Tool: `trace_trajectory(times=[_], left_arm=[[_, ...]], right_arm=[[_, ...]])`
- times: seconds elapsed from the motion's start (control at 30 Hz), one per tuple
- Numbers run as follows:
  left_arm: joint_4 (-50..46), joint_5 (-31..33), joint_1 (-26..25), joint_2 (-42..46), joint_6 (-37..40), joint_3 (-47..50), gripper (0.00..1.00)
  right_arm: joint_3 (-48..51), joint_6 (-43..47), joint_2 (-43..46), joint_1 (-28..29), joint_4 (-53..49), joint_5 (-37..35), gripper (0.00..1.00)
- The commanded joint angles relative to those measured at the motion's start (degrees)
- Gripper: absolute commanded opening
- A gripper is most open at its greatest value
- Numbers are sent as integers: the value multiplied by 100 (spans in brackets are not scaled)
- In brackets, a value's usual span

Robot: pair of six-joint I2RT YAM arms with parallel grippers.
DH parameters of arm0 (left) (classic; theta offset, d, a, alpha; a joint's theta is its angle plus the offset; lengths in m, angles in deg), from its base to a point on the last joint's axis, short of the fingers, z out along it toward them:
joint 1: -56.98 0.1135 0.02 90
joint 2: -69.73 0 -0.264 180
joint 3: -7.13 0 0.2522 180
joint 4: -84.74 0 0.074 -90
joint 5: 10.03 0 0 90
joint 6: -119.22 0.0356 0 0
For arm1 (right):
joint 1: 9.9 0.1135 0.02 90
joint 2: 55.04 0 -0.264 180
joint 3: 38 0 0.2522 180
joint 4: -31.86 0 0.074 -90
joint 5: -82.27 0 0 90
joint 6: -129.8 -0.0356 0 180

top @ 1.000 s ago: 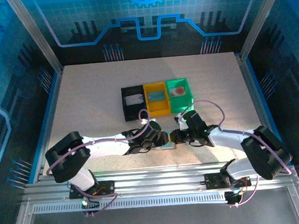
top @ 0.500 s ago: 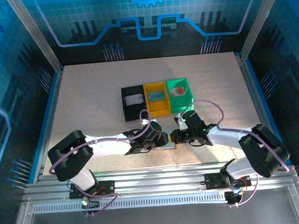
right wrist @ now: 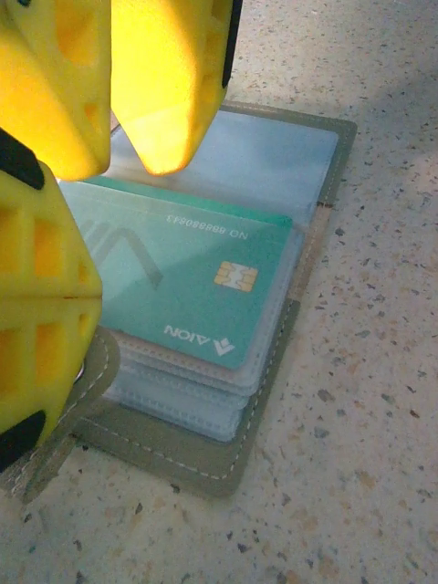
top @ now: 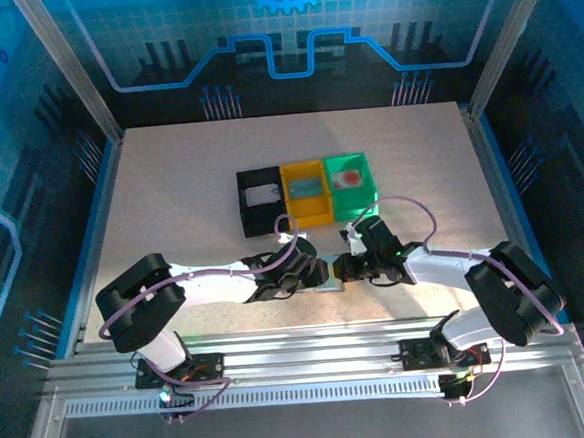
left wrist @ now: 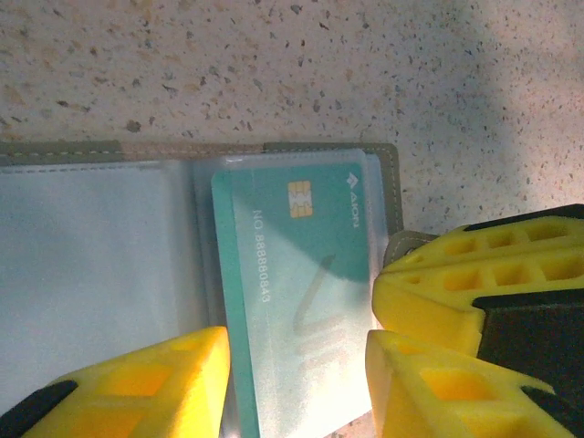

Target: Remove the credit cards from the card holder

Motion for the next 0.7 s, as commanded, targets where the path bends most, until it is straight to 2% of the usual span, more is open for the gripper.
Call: trace_trajectory(times=[0.0,0.67], left_arm=[[-110,139,39,-88,307,-39,44],[209,123,193,-174,529,195,41]], right_arm=[[-139,84,-70,59,-93,-61,0],[-157,73,-157,61,-57,-26,0]])
